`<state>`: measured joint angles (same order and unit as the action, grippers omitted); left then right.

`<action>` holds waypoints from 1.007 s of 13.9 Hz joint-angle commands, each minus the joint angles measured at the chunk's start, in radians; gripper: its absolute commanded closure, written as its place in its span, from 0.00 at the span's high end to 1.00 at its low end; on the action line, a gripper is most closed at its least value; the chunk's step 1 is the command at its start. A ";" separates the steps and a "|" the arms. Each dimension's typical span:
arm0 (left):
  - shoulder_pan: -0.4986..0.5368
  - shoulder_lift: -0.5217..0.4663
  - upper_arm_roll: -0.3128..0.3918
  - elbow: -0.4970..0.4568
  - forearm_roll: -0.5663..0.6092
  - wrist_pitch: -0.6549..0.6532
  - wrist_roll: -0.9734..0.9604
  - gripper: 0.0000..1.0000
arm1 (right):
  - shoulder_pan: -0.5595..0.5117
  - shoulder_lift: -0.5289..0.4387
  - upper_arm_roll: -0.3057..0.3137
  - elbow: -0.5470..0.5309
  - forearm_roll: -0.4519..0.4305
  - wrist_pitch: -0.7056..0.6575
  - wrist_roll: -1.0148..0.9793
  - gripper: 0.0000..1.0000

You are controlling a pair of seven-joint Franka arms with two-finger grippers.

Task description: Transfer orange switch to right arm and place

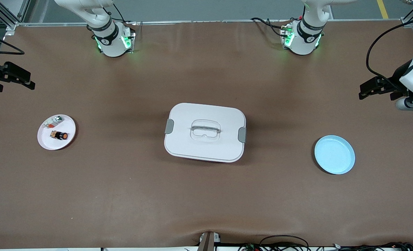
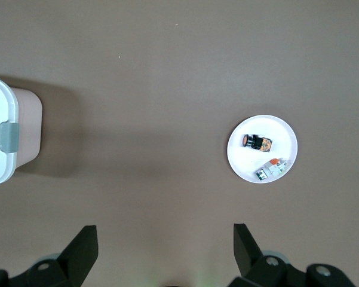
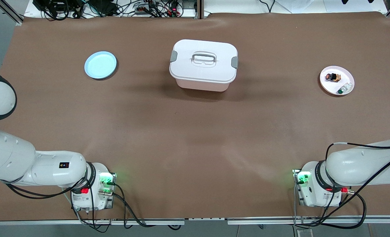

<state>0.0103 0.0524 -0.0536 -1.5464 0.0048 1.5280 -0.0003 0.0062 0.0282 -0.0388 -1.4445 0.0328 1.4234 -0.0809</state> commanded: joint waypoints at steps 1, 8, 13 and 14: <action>0.000 0.006 0.005 0.012 -0.005 -0.002 -0.003 1.00 | 0.008 -0.008 -0.009 0.006 0.002 -0.001 0.003 1.00; 0.008 0.006 0.005 0.012 -0.005 -0.002 -0.003 1.00 | 0.004 -0.011 -0.010 0.001 0.009 -0.001 0.003 1.00; 0.008 0.006 0.005 0.012 -0.005 -0.002 -0.003 1.00 | 0.004 -0.019 -0.010 -0.004 0.009 -0.001 0.004 1.00; 0.008 0.006 0.006 0.012 -0.005 -0.002 -0.003 1.00 | 0.004 -0.019 -0.010 -0.004 0.010 -0.003 0.004 1.00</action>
<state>0.0161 0.0540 -0.0510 -1.5464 0.0048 1.5280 -0.0007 0.0062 0.0266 -0.0427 -1.4444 0.0343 1.4246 -0.0809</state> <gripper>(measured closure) 0.000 0.000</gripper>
